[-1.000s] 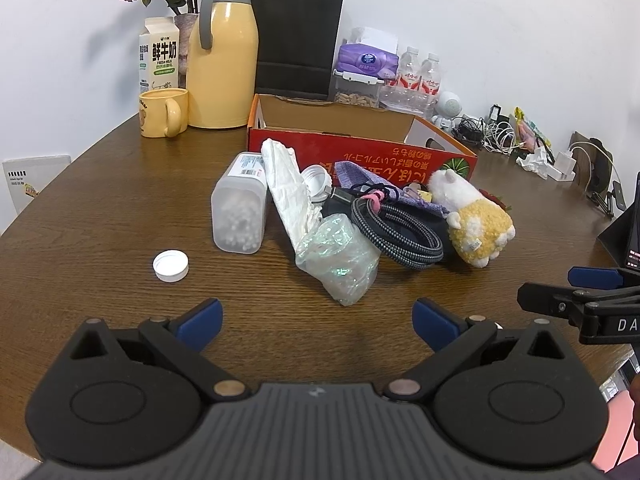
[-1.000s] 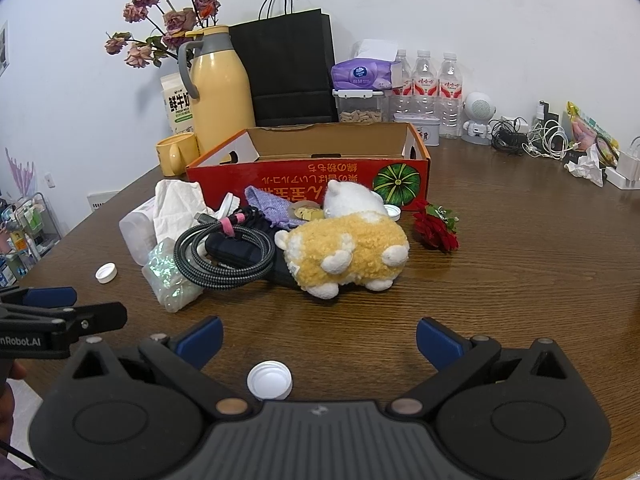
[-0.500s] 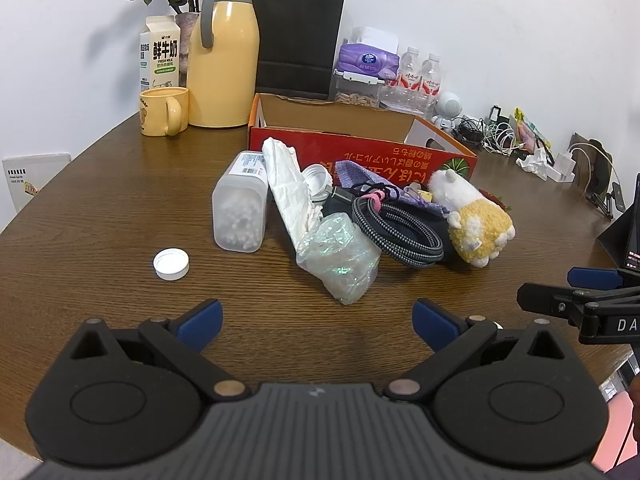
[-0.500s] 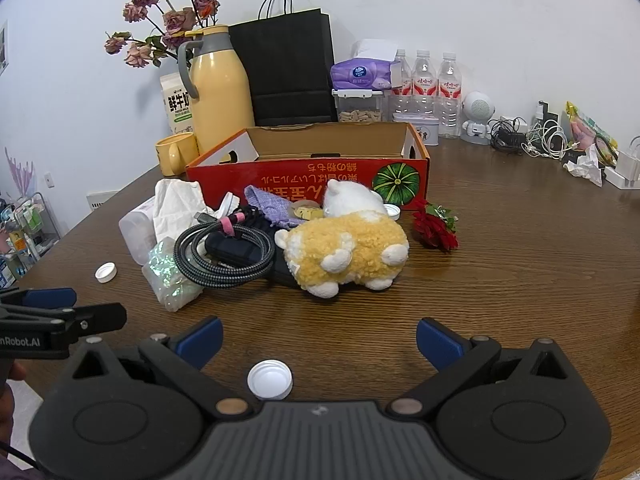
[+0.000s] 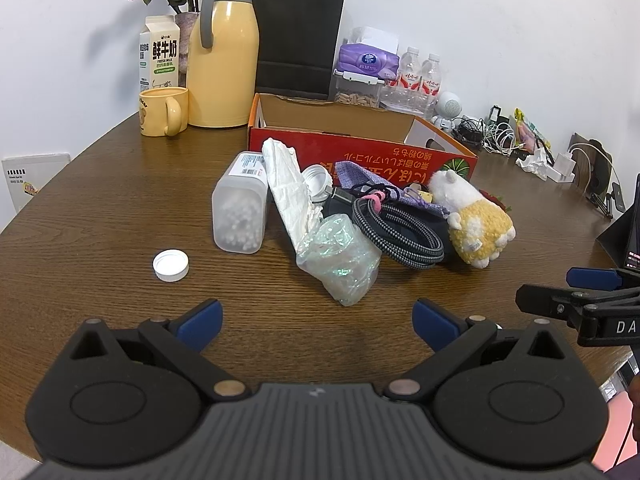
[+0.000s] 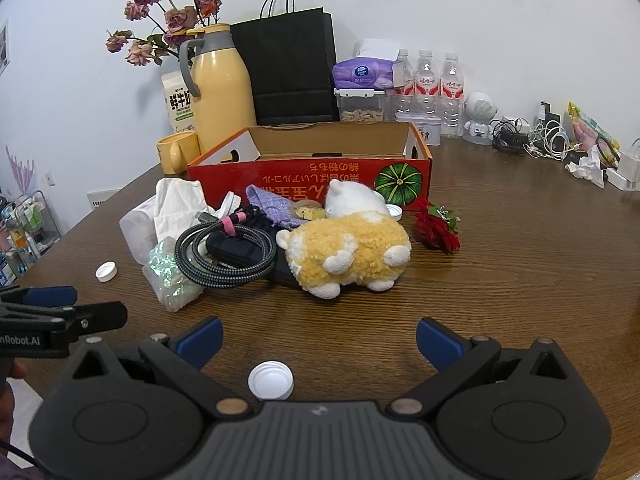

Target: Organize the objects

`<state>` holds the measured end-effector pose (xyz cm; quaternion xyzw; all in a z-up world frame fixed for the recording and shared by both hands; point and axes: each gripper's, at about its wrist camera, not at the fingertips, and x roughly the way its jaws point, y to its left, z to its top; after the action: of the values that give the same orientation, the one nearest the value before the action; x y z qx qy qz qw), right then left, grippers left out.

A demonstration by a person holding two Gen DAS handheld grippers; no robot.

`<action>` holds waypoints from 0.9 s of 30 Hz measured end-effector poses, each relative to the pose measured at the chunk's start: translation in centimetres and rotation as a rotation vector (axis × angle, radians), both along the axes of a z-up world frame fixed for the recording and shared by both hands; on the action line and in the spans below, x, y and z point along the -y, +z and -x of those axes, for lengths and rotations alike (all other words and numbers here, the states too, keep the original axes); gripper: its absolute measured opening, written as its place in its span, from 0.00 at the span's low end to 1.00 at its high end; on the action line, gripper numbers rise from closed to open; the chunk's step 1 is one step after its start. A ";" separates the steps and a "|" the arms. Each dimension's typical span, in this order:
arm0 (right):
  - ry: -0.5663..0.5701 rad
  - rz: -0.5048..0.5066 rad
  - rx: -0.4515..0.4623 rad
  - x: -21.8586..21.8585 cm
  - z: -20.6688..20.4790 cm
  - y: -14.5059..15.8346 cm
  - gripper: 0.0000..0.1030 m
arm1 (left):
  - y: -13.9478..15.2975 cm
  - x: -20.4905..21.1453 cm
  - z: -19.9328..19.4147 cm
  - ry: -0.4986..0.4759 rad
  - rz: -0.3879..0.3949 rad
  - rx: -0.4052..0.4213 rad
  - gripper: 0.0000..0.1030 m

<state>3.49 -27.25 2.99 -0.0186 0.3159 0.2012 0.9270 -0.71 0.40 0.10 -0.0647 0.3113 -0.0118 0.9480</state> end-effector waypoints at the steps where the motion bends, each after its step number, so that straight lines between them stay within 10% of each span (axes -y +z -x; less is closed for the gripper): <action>1: 0.003 0.001 0.000 -0.1 0.0 -0.1 1.00 | 0.0 0.0 0.0 0.000 0.001 -0.001 1.00; 12: 0.059 0.038 -0.052 -0.2 -0.4 -2.4 0.88 | -1.3 -1.6 -0.5 0.053 0.029 -0.052 1.00; 27: 0.179 0.061 -0.041 -1.8 0.1 -3.8 0.27 | -1.8 -2.6 -0.6 0.073 0.053 -0.051 1.00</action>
<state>3.41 -25.48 -0.81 -0.0708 0.3378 0.2741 0.8976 -0.11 2.95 -1.69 -0.1014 0.3325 0.0164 0.9375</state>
